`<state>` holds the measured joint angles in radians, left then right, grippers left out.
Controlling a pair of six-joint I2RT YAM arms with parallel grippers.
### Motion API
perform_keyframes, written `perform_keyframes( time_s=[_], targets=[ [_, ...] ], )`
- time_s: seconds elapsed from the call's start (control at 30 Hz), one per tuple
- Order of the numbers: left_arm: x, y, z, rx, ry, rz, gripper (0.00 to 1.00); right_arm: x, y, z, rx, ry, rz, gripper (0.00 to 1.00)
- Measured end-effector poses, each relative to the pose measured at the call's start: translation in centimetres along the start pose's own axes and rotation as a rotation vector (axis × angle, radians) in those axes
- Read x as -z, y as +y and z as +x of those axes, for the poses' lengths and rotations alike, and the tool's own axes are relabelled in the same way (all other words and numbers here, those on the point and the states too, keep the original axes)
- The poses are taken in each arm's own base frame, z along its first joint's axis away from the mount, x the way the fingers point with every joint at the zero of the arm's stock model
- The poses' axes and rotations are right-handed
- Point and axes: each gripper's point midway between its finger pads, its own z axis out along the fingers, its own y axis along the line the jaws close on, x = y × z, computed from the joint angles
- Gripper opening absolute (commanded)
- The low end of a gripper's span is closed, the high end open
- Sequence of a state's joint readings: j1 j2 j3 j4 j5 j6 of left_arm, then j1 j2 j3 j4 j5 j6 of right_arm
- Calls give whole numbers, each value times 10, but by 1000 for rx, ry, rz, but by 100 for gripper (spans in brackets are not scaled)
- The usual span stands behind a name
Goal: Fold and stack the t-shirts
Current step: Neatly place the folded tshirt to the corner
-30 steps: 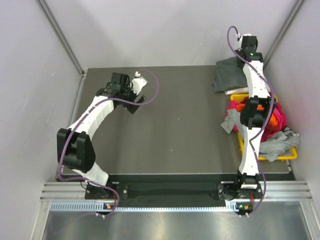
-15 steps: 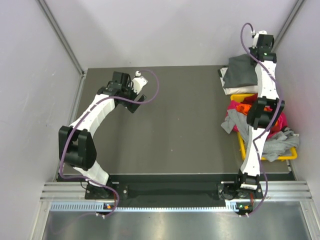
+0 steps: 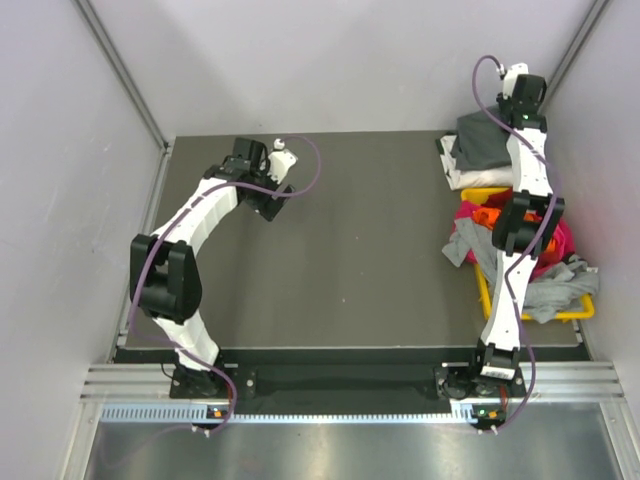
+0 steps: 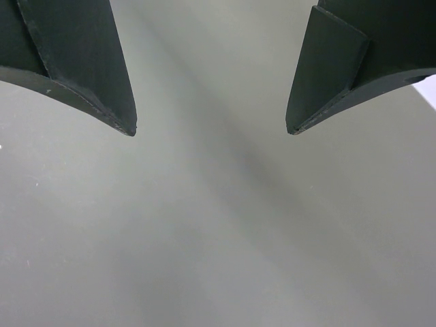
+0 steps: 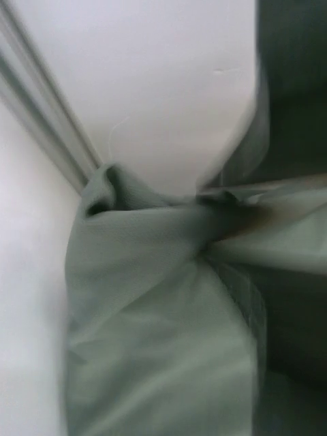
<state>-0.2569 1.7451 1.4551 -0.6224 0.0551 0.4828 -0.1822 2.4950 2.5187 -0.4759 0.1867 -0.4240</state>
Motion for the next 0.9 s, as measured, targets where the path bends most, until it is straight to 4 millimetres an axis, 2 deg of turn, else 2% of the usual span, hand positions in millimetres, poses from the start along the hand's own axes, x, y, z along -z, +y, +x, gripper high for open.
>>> perform_keyframes(
  time_s=[0.07,0.1,0.17,0.23,0.3,0.33,0.43,0.47,0.53,0.67,0.8,0.9],
  targets=[
    [-5,-1,0,10,11,10,95,-9,-8,7,13,4,42,81],
    [-7,-2,1,14,14,14,95,-13,-12,11,19,9,66,88],
    [-11,-4,2,16,22,22,95,-15,-23,15,26,17,118,98],
    [-13,-7,4,15,34,31,95,-14,-32,16,22,21,165,100],
    [-14,-10,6,12,42,38,95,-13,-37,13,14,13,194,100],
    [-14,-11,6,11,46,41,94,-11,-33,13,11,11,186,98],
    [-14,-13,7,9,51,48,94,3,-14,20,6,36,108,85],
    [-14,-14,7,8,51,50,94,10,-3,22,3,42,61,76],
    [-14,-15,7,7,49,54,94,26,21,16,-6,36,-27,69],
    [-13,-20,14,-5,52,72,94,50,69,-9,15,0,-134,69],
    [-6,-25,22,-27,55,84,94,59,111,-16,51,0,-186,65],
    [-3,-26,20,-38,45,86,94,56,131,-7,70,26,-209,61]
  ],
)
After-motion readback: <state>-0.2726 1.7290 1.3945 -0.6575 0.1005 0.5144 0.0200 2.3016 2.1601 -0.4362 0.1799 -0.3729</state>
